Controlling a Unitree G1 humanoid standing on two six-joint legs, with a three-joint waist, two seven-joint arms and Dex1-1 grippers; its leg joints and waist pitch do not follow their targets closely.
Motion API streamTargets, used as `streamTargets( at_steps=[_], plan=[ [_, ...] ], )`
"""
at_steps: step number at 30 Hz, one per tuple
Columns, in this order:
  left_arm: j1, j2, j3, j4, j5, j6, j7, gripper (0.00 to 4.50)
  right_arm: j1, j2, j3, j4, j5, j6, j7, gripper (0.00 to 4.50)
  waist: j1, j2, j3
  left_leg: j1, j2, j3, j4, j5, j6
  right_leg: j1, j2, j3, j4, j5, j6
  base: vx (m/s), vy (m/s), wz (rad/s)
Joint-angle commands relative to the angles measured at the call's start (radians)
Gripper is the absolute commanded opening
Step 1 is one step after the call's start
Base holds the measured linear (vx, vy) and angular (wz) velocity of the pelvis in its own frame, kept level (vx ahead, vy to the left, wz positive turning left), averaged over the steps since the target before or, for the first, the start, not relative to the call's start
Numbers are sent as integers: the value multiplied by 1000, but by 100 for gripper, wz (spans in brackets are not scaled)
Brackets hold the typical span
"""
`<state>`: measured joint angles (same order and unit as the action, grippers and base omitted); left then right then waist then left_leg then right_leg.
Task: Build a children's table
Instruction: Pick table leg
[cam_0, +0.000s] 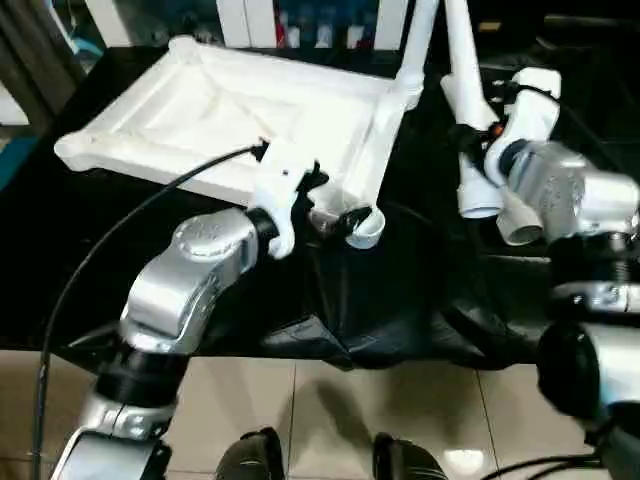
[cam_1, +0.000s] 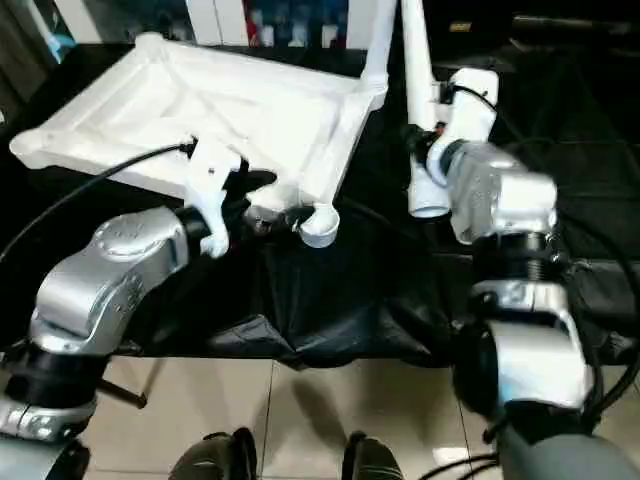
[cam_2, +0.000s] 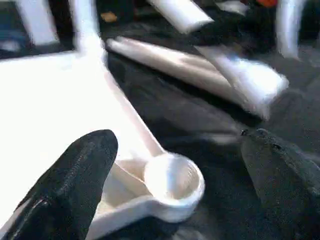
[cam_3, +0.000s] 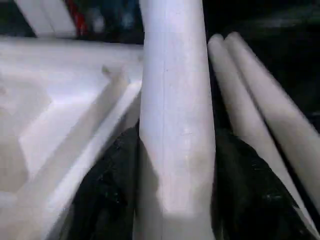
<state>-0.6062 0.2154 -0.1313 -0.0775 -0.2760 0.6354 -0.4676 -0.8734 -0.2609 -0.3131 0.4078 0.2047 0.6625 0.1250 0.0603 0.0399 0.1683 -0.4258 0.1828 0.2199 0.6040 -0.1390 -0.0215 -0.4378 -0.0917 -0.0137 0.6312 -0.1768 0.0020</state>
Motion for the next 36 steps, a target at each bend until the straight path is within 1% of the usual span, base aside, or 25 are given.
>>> streamTargets(
  at_steps=[1, 2, 4, 5, 6, 7, 9, 11, 12, 13, 14, 15, 16, 17, 18, 19, 20, 21, 24, 25, 27, 28, 29, 32, 36],
  plan=[
    [-23, -23, 30, 24, 0, -17, 30, 450, 52, 29, -46, -147, 37, -24, -41, 181, 5, -9, -138, 40, 22, -19, -45, -72, 69, 68, -22, 20, -52, 31, -264, 0, 0, 0],
    [-32, -36, 41, 33, -3, -21, 39, 450, 88, 47, -55, -204, 59, -68, -24, 181, 8, -8, -143, 42, 22, -20, -45, -75, 69, 68, -23, 19, -50, 25, -261, 0, 0, 0],
    [-40, -48, 49, 42, -6, -28, 52, 450, 121, 60, -57, -254, 75, -110, -6, 181, 9, -8, -142, 39, 23, -21, -45, -93, 69, 65, -24, 19, -55, -3, -252, 0, 0, 0],
    [-54, -71, 71, 50, -25, -18, 72, 450, 153, 84, -72, -310, 105, -135, 2, 181, 9, -7, -143, 37, 21, -22, -47, -102, 66, 68, -25, 17, -58, -34, -246, 0, 0, 0],
    [-71, -98, 98, 58, -51, -3, 95, 450, 187, 106, -84, -364, 128, -164, 5, 181, 9, -6, -140, 39, 22, -18, -47, -127, 62, 62, -25, 20, -64, -69, -234, 0, 0, 0],
    [-88, -125, 128, 65, -82, 18, 116, 450, 220, 128, -93, -413, 162, -198, 28, 181, 11, -5, -140, 39, 23, -21, -48, -135, 59, 62, -27, 19, -64, -85, -232, 0, 0, 0],
    [-112, -167, 176, 72, -139, 50, 139, 450, 274, 154, -87, -495, 207, -228, 79, 181, 12, -2, -140, 39, 22, -22, -49, -163, 52, 61, -27, 16, -67, -128, -223, 0, 0, 0],
    [-130, -199, 213, 74, -195, 87, 145, 450, 325, 162, -44, -572, 236, -212, 143, 181, 12, -3, -139, 37, 21, -24, -50, -172, 54, 60, -25, 14, -71, -146, -219, 0, 0, 0],
    [-137, -218, 231, 71, -235, 117, 143, 450, 354, 156, -5, -605, 243, -199, 181, 181, 9, -7, -139, 31, 19, -25, -51, -162, 57, 65, -25, 13, -71, -148, -212, 0, 0, 0],
    [-141, -232, 245, 69, -268, 147, 142, 450, 377, 149, 29, -626, 247, -193, 209, 181, 10, -7, -140, 30, 19, -26, -50, -158, 60, 64, -26, 13, -73, -153, -209, 0, 0, 0],
    [-140, -246, 239, 58, -298, 167, 122, 450, 403, 133, 85, -640, 249, -171, 251, 181, 7, -5, -141, 29, 17, -26, -50, -157, 63, 61, -26, 13, -76, -165, -204, 0, 0, 0],
    [-140, -250, 237, 54, -309, 173, 115, 450, 411, 128, 104, -645, 249, -163, 265, 181, 7, -7, -144, 30, 17, -26, -49, -174, 60, 64, -26, 12, -81, -203, -193, 0, 0, 0],
    [-140, -264, 234, 47, -315, 184, 116, 450, 434, 114, 153, -654, 238, -158, 295, 181, 7, -6, -143, 32, 18, -26, -50, -185, 57, 60, -26, 13, -84, -224, -188, 0, 0, 0],
    [-141, -273, 234, 48, -323, 187, 114, 450, 439, 107, 177, -649, 232, -147, 306, 181, 4, -5, -143, 32, 19, -28, -51, -204, 50, 58, -25, 13, -90, -258, -174, 0, 0, 0],
    [-141, -273, 234, 48, -323, 187, 114, 450, 439, 107, 177, -649, 232, -147, 306, 181, 2, -14, -146, 31, 18, -28, -50, -209, 48, 59, -25, 12, -91, -272, -168, 0, 0, 0],
    [-141, -284, 226, 50, -328, 194, 112, 450, 445, 97, 217, -632, 209, -146, 321, 181, 3, -19, -148, 33, 19, -28, -50, -217, 39, 55, -26, 12, -96, -305, -154, 0, 0, 0],
    [-140, -288, 219, 51, -324, 196, 113, 450, 445, 95, 235, -619, 193, -153, 324, 181, 4, -21, -149, 33, 20, -29, -51, -215, 36, 56, -26, 12, -95, -310, -150, 0, 0, 0],
    [-139, -291, 216, 53, -321, 198, 120, 450, 444, 92, 251, -607, 174, -153, 324, 181, 5, -15, -148, 34, 21, -31, -52, -221, 29, 51, -26, 12, -96, -329, -142, 0, 0, 0],
    [-132, -327, 242, 48, -370, 216, 144, 450, 436, 72, 309, -565, 110, -163, 320, 181, 4, -20, -151, 35, 21, -32, -54, -232, 13, 51, -24, 13, -95, -324, -128, 0, 0, 0],
    [-132, -328, 243, 48, -372, 217, 145, 450, 436, 71, 310, -564, 109, -163, 320, 181, 3, -25, -154, 34, 21, -33, -54, -229, 14, 53, -25, 12, -93, -314, -129, 0, 0, 0],
    [-130, -329, 245, 45, -375, 220, 152, 432, 433, 68, 317, -563, 110, -163, 321, 181, 3, -23, -155, 35, 22, -34, -56, -240, 16, 50, -23, 12, -96, -306, -125, 0, 0, 0],
    [-130, -338, 265, 56, -369, 225, 200, 432, 426, 66, 332, -564, 114, -164, 324, 181, 1, -34, -159, 34, 22, -33, -55, -239, 17, 52, -22, 12, -95, -296, -123, 0, 0, 0],
    [-134, -346, 284, 68, -365, 230, 235, 421, 421, 64, 341, -560, 111, -167, 327, 181, 2, -27, -160, 37, 25, -35, -57, -237, 16, 50, -22, 11, -92, -271, -132, 0, 0, 0],
    [-148, -359, 332, 100, -358, 225, 305, 394, 413, 64, 354, -545, 92, -184, 331, 181, 1, -35, -163, 36, 23, -34, -56, -255, 17, 49, -22, 12, -96, -268, -125, 0, 0, 0],
    [-161, -371, 386, 126, -365, 214, 360, 359, 407, 66, 375, -534, 68, -204, 337, 181, 1, -37, -164, 34, 23, -36, -57, -261, 15, 48, -22, 11, -97, -266, -115, 0, 0, 0]
  ],
)
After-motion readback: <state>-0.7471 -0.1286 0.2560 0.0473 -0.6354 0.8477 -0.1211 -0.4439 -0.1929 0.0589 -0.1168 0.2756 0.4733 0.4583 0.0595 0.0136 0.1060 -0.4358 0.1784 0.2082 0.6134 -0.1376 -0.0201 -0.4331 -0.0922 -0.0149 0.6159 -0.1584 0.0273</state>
